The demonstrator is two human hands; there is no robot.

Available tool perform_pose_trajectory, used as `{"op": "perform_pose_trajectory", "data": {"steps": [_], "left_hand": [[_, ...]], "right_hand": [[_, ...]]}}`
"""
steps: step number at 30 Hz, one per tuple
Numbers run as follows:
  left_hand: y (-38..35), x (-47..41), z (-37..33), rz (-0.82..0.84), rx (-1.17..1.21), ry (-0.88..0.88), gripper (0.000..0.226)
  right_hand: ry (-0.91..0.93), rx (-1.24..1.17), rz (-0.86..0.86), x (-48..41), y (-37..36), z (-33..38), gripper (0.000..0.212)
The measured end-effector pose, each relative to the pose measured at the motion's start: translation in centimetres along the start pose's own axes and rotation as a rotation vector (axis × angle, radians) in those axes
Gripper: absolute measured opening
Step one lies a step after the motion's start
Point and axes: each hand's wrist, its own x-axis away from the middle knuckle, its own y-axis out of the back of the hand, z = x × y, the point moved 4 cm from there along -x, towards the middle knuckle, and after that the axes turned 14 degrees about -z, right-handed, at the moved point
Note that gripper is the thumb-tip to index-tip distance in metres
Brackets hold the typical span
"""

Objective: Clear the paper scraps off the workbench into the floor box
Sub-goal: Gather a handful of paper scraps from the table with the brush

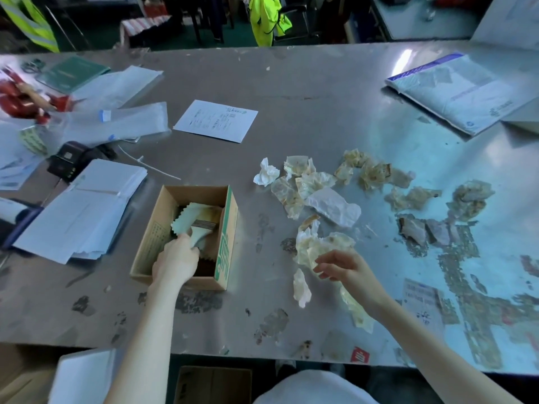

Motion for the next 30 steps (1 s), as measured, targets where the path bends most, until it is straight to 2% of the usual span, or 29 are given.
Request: {"op": "perform_pose_trajectory", "data": {"steps": [2, 8, 11, 13, 17, 23, 27, 30], "left_hand": [[0.9, 0.2, -0.2, -0.06, 0.072, -0.003, 0.021], [4.2, 2.6, -1.8, -0.306, 0.154, -0.026, 0.019], [5.4, 4.3, -3.0, -0.445, 0.278, -0.05, 0.021], [5.7, 5.4, -3.9, -0.478, 0.379, -0.047, 0.025], [5.1, 7.9, -6.5, -0.384, 0.451, -0.204, 0.021], [3.1, 12.8, -11.9, -0.059, 0.549, -0.379, 0.009], [2.2, 15.0, -14.0, 0.048, 0.548, -0.435, 0.008], [1.9, 16.1, -15.4, 0.08, 0.559, -0.472, 0.007]], "right_hand": [[-0.018, -0.007, -0.01, 0.2, 0.4, -0.3, 0.007], [-0.035, -0.039, 0.001, 1.2, 1.2, -0.5, 0.007], [-0.025, -0.065, 0.014, 1.8, 1.6, 0.0, 0.007], [-0.015, -0.077, 0.018, 2.1, 1.7, 0.4, 0.008], [-0.008, -0.155, 0.021, 3.0, 2.2, 1.1, 0.008], [0.067, -0.213, 0.004, 4.1, 3.1, 1.7, 0.02], [0.254, -0.017, -0.077, 4.3, 3.6, 1.6, 0.032], [0.486, 0.263, -0.158, 4.7, 4.1, 1.5, 0.037]]}}
